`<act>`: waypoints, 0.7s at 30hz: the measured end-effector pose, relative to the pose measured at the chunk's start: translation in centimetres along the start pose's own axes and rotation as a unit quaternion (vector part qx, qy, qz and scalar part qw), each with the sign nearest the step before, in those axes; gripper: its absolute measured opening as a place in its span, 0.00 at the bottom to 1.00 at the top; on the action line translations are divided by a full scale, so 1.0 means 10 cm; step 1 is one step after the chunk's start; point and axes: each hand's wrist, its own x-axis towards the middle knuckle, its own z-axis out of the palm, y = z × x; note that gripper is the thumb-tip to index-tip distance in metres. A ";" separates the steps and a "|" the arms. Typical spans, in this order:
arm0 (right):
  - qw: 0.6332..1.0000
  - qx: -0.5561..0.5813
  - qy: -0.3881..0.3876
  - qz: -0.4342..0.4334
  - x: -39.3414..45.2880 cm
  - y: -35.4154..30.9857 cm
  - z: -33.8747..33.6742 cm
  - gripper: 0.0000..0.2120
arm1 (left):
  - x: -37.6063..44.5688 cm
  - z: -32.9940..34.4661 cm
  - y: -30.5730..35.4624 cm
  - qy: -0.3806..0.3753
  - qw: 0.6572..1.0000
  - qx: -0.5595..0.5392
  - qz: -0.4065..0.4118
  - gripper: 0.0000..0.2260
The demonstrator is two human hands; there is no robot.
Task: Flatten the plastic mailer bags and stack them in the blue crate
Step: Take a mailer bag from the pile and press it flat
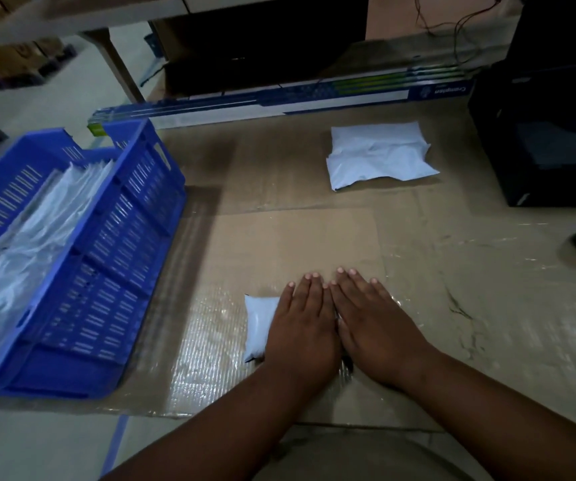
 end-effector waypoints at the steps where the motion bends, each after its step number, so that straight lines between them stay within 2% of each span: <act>1: 1.000 -0.001 0.002 0.001 0.00 0.00 0.01 0.32 | 0.00 -0.01 0.01 -0.001 1.000 0.002 0.000 0.29; 5: 1.000 0.005 0.005 0.003 0.02 0.00 0.03 0.32 | 0.02 0.03 0.00 -0.017 1.000 0.002 -0.003 0.29; 17: 0.999 0.033 0.039 0.001 0.00 0.03 0.11 0.32 | 0.01 0.04 -0.03 -0.005 0.999 -0.050 -0.013 0.30; 21: 0.999 0.022 0.033 -0.001 0.02 0.04 0.11 0.33 | 0.02 0.07 -0.02 -0.014 0.999 -0.034 -0.009 0.30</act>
